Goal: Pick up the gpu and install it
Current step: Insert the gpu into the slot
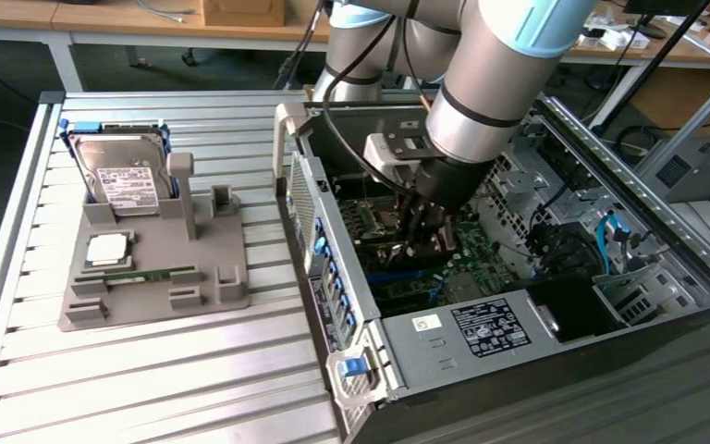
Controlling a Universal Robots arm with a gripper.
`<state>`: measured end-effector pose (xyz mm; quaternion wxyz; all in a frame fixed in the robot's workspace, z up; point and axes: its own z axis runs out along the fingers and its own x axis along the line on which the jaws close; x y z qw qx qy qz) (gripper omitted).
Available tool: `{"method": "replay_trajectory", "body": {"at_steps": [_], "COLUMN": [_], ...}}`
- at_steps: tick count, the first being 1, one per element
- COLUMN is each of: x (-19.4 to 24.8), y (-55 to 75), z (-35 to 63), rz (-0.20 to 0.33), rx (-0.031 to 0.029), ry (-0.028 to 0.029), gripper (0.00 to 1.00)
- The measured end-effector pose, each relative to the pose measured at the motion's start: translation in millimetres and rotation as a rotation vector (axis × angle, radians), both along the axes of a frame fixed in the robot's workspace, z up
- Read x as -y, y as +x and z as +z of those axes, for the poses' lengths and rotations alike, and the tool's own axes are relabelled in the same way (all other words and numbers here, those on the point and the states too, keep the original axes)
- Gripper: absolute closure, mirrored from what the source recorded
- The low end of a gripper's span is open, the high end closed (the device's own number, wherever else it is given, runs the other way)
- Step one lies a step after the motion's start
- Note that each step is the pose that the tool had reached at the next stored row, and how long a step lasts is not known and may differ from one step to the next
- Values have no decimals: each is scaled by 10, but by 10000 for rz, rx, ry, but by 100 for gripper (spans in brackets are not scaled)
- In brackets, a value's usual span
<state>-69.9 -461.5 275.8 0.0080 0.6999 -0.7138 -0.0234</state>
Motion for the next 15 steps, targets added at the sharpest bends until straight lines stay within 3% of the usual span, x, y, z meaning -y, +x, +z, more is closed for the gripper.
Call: {"method": "replay_trajectory", "body": {"at_steps": [15], "x": [0], "y": [0], "z": [-78], "rz": [-1], "rx": [-1], "ry": [-2], "gripper": [73]}}
